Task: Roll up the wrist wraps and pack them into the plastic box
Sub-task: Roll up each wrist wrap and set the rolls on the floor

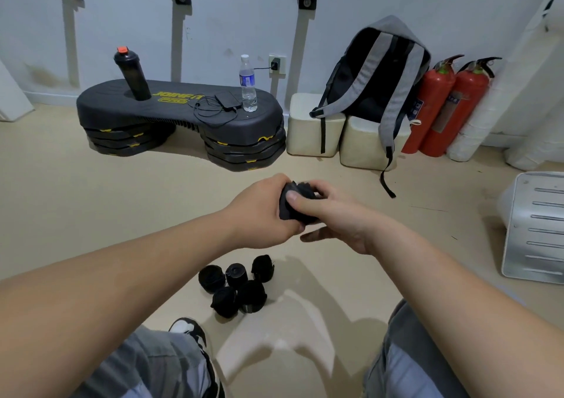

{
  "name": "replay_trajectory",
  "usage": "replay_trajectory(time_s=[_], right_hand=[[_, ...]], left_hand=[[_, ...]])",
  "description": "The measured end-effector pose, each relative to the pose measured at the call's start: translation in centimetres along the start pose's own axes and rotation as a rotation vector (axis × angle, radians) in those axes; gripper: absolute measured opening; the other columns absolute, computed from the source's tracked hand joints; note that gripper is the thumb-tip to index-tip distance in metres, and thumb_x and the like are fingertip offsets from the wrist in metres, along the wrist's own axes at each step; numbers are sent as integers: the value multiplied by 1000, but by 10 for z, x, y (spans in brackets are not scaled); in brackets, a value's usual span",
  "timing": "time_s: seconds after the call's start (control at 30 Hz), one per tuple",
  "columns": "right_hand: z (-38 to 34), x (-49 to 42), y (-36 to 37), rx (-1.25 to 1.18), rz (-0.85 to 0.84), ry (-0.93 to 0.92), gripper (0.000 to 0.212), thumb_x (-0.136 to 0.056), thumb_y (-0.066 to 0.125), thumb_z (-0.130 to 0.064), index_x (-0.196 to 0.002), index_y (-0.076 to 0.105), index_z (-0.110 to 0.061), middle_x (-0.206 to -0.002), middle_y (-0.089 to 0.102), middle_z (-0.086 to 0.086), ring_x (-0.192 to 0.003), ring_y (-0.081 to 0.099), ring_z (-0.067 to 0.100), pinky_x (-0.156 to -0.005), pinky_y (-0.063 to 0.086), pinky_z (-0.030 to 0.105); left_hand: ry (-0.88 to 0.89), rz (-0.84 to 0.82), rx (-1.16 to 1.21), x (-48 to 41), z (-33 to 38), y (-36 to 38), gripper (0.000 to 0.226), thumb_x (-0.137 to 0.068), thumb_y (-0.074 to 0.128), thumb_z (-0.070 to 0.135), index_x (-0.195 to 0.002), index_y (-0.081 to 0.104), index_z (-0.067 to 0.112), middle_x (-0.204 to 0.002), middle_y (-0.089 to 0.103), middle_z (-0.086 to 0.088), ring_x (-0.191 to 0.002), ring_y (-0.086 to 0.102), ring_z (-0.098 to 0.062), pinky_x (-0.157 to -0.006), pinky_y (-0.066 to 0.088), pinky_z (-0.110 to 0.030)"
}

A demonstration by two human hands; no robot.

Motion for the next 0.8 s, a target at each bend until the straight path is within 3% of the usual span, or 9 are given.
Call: replay_trajectory(time_s=[0.13,0.3,0.4,0.5,0.6,0.7,0.8], right_hand=[[24,-4,-4,90,14,107,50,-96,70,-53,-126,60,-14,-108,79,14,-77,73,22,-80,66,43],[75,-28,-6,122,-75,261,51,-99,68,-49,-123,60,-4,-87,71,16,-77,64,28,-77,61,40],[117,-54,-3,78,-57,345,57,-91,71,-54,-125,62,-8,-98,79,16,-84,76,35,-78,63,40],[158,-81,1,41,-38,401,58,-88,70,-57,-124,65,-12,-105,81,17,-103,77,40,-73,62,37],[191,-103,5,4,-50,459,60,-86,68,-57,-122,67,-9,-104,80,20,-91,75,38,-71,60,35],[224,-124,5,-83,-2,504,48,-98,61,-50,-115,70,-6,-93,76,17,-75,64,31,-74,62,40],[255,-133,5,-106,102,614,46,-105,49,-55,-113,65,-13,-107,67,12,-76,69,31,-82,66,45]], left_hand=[[-10,-77,-39,-3,-5,31,47,-82,81,31,-118,52,23,-103,66,6,-97,66,-22,-82,56,-39],[-121,-196,50,-7,-39,74,49,-77,86,32,-112,53,23,-98,71,3,-91,68,-20,-80,59,-42],[-230,-263,185,-17,-71,101,51,-70,88,30,-109,56,25,-84,78,2,-83,75,-18,-82,62,-48],[-344,-348,251,-34,-106,128,59,-66,93,35,-112,56,26,-98,77,1,-91,76,-19,-88,63,-44],[-446,-416,325,-49,-140,159,65,-60,92,37,-113,57,28,-101,77,-1,-97,75,-22,-94,61,-47],[-535,-422,359,-61,-170,193,60,-63,89,31,-113,56,27,-104,72,-2,-96,72,-22,-91,62,-43],[-583,-380,230,-67,-192,219,52,-75,84,30,-115,54,20,-106,64,-2,-95,67,-22,-84,59,-41]])
Point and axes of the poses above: each hand's wrist, its own x-axis away from the middle knuckle, its own y-axis out of the palm, z = x × y, the point moved 4 cm from there along -x, towards the middle knuckle
